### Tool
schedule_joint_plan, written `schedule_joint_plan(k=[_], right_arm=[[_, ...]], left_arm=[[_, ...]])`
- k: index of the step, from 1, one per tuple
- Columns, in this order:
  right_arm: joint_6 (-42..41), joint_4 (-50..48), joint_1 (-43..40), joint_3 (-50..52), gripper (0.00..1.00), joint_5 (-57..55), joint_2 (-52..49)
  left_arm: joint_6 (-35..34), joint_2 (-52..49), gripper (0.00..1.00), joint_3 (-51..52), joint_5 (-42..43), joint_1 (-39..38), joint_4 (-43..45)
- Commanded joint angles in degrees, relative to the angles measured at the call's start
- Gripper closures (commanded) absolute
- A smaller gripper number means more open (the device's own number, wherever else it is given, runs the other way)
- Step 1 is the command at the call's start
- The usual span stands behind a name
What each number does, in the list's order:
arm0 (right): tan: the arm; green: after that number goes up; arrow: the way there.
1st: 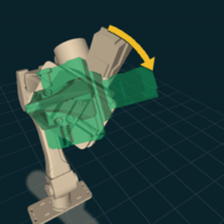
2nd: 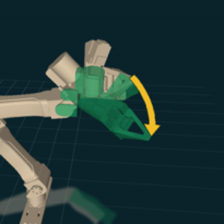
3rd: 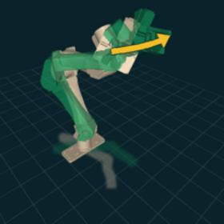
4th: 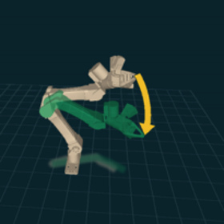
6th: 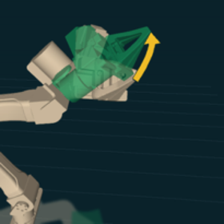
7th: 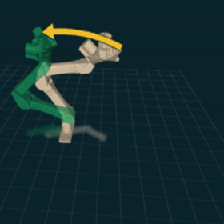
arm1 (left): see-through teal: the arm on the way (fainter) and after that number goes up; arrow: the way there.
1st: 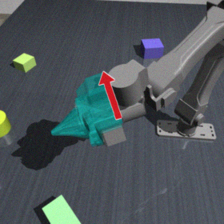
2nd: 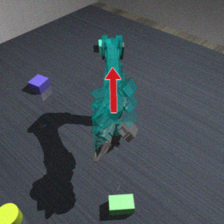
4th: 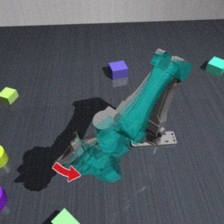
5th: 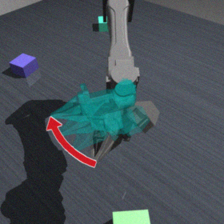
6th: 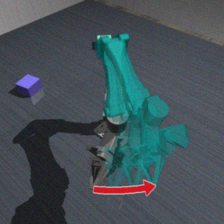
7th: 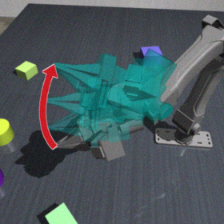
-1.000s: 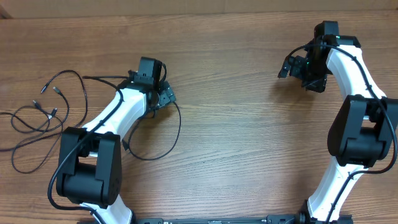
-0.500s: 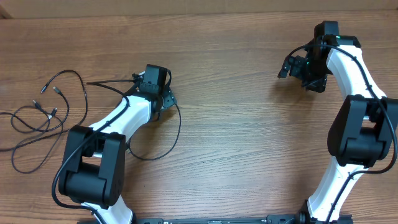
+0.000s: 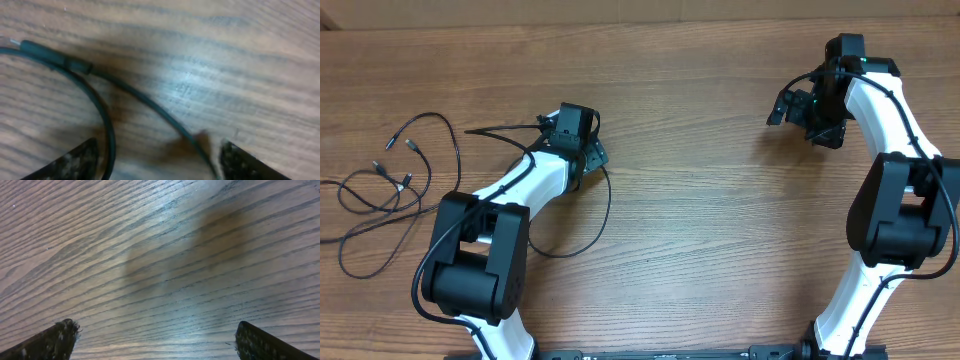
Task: Untangle cables
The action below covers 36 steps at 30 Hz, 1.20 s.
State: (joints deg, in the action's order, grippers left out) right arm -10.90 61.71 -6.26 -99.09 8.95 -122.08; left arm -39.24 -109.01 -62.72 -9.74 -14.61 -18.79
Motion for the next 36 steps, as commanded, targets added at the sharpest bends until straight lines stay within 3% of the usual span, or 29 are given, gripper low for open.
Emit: schedule_joint_plan(k=[1, 4, 10, 13, 23, 36], right_arm=[[0.1, -0.1, 0.1, -0.5, 0.00, -0.3, 1.9], [0.1, -0.1, 0.1, -0.5, 0.00, -0.3, 1.9], [0.1, -0.1, 0.1, -0.5, 0.00, -0.3, 1.9], [0.1, -0.1, 0.1, -0.5, 0.00, -0.3, 1.8], [0.1, -0.1, 0.1, -0.5, 0.00, -0.3, 1.9], [0.1, -0.1, 0.1, -0.5, 0.00, -0.3, 1.9]], left_arm=[[0.7, -2.6, 0.34, -2.0, 2.3, 0.0, -4.0], [0.7, -2.6, 0.41, -3.9, 2.3, 0.0, -7.5], [2.2, -2.6, 0.40, -4.7, 2.0, 0.1, -11.6], [2.2, -2.6, 0.29, -4.9, 2.6, 0.7, -13.6], [3.5, -2.6, 0.20, -18.1, 2.7, 3.0, -26.1], [-2.1, -8.4, 0.10, -20.8, 2.7, 2.9, -23.2]])
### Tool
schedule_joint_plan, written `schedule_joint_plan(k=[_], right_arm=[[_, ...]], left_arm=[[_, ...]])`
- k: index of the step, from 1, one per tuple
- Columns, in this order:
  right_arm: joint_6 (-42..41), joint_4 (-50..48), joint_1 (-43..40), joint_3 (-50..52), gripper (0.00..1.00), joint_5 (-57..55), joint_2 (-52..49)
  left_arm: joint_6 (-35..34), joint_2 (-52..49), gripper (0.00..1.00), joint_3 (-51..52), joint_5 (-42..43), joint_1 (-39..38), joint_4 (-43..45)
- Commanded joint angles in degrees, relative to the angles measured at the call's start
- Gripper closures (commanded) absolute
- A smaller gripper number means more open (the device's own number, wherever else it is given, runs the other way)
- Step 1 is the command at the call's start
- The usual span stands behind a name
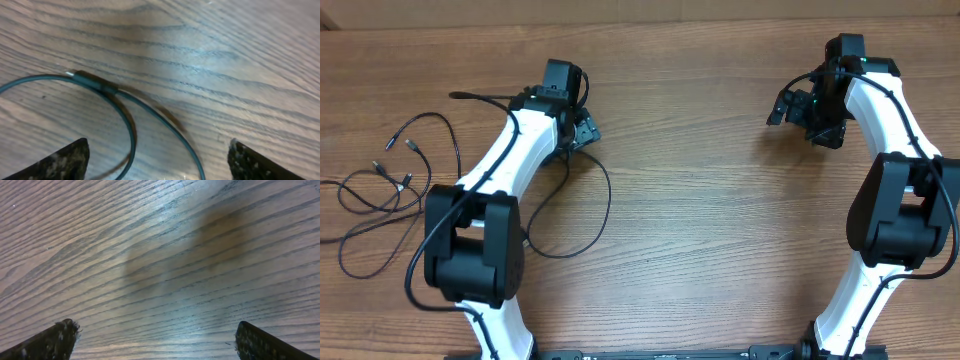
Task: Untangle cables
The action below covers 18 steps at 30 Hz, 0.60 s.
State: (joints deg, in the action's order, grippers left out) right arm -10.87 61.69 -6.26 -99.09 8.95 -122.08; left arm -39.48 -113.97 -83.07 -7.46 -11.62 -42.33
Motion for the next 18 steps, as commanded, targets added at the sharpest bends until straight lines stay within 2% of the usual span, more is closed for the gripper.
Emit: schedule_joint_plan(k=[1, 3, 7, 9, 12, 14, 18], right_arm=[[0.1, -0.1, 0.1, -0.5, 0.00, -0.3, 1.8], [0.1, -0.1, 0.1, -0.5, 0.00, -0.3, 1.8], [0.1, -0.1, 0.1, -0.5, 0.00, -0.3, 1.9], [0.1, -0.1, 0.1, -0.5, 0.00, -0.3, 1.9], [0.1, -0.1, 0.1, -0.5, 0.00, -0.3, 1.8], [0.1, -0.1, 0.1, -0.5, 0.00, -0.3, 1.9], [0.1, -0.1, 0.1, -0.5, 0.00, -0.3, 1.9]], left_arm=[[-1.9, -4.1, 0.09, -0.4, 0.5, -0.1, 0.7], [-1.9, -5.9, 0.08, -0.4, 0.5, 0.0, 1.6], [-1.7, -7.8, 0.21, -0.4, 2.3, 0.0, 1.6], [-1.1, -7.9, 0.32, -0.4, 4.3, 0.0, 1.3], [0.8, -7.9, 0.56, -0.4, 7.0, 0.0, 0.2], [2.3, -7.9, 0.59, -0.4, 8.9, 0.0, -1.3], [8.0, -7.9, 0.57, -0.4, 13.7, 0.0, -3.6]])
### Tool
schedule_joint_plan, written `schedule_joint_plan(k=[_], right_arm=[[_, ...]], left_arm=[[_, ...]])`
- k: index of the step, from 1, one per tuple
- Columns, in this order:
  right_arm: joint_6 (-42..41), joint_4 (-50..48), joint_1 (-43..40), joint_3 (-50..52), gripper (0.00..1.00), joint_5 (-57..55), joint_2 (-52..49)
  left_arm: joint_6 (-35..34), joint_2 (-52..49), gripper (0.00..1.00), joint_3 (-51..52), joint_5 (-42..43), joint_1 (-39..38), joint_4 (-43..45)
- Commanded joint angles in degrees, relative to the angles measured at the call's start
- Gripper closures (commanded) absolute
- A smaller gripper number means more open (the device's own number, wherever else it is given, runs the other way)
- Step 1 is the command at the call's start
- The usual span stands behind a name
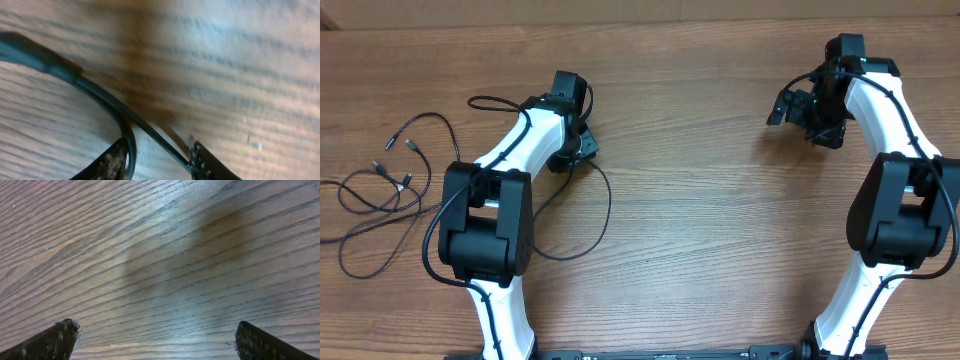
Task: Untangle cables
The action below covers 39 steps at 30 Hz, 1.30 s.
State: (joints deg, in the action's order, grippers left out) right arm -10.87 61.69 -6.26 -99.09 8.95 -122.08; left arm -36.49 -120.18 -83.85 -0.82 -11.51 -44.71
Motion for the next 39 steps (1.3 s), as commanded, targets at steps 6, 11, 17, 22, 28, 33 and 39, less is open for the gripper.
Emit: schedule_joint_plan(k=[6, 11, 17, 22, 28, 33, 39], right_arm=[[0.1, -0.1, 0.1, -0.5, 0.00, -0.3, 1.8], [0.1, -0.1, 0.1, -0.5, 0.00, -0.3, 1.9], [0.1, -0.1, 0.1, -0.5, 0.00, -0.3, 1.9], [0.1, -0.1, 0.1, -0.5, 0.00, -0.3, 1.8], [0.1, -0.1, 0.1, -0.5, 0.00, -0.3, 1.9], [0.1, -0.1, 0.1, -0.5, 0.00, -0.3, 1.8], [0.1, -0.4, 0.1, -0.5, 0.00, -0.3, 1.9]], left_arm=[[11.9, -1.7, 0.56, -0.1, 11.4, 0.2, -4.2], [12.2, -1.7, 0.48, -1.1, 9.9, 0.9, -9.5], [18.1, -1.7, 0.34, -1.0, 1.1, 1.2, -14.0], [21.8, -1.7, 0.35, -0.9, 0.9, 0.7, -13.7], [21.7, -1.7, 0.90, -0.9, 7.4, 0.5, -10.8], [21.7, -1.7, 0.96, -0.9, 9.7, 0.8, -10.5], [19.0, -1.7, 0.96, -1.1, 15.4, 1.3, -8.4]])
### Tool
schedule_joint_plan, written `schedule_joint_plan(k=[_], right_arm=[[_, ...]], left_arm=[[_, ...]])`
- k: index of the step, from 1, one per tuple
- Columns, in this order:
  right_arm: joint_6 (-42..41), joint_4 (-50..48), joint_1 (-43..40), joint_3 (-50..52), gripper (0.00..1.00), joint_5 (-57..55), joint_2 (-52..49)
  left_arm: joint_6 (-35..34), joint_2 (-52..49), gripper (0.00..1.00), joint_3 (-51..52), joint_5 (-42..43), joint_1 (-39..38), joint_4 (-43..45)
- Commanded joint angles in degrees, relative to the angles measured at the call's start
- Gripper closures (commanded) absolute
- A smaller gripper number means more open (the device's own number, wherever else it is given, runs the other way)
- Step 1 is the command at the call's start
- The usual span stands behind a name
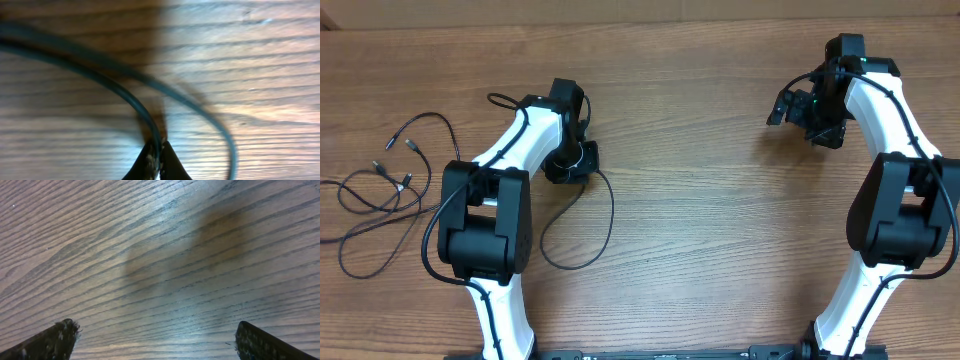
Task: Untangle cables
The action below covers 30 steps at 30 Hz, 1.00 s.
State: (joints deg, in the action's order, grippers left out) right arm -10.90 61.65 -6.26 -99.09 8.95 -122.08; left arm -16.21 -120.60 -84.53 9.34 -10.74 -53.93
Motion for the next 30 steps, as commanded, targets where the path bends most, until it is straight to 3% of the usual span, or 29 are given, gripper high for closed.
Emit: schedule_joint_plan(k=[1, 9, 12, 16, 22, 30], right_arm=[[0.1, -0.5, 0.1, -0.5, 0.00, -0.3, 1.9], [0.1, -1.4, 0.1, -0.5, 0.00, -0.3, 1.9], [0.1, -1.4, 0.1, -0.5, 0.00, -0.3, 1.8], [0.1, -1.4, 0.1, -0.5, 0.00, -0.3, 1.9], [0.1, -1.4, 0.1, -0.5, 0.00, -0.3, 1.8], [0.1, -1.4, 0.1, -0.5, 0.00, -0.3, 1.9]], left_arm=[[-2.3, -1.3, 0.96, -0.4, 6.9, 0.9, 1.5], [-12.3, -1.3, 0.95, -0.4, 11.2, 2.8, 5.3], [-12.8, -1.3, 0.89, -0.4, 11.0, 2.5, 6.3], [-13.4, -1.3, 0.66, -0.4, 11.0, 2.0, 7.6], [-19.4, -1.3, 0.44, -0.4, 6.7, 2.0, 8.0], [-22.2, -1.3, 0.40, -0.3, -1.8, -1.0, 9.1]])
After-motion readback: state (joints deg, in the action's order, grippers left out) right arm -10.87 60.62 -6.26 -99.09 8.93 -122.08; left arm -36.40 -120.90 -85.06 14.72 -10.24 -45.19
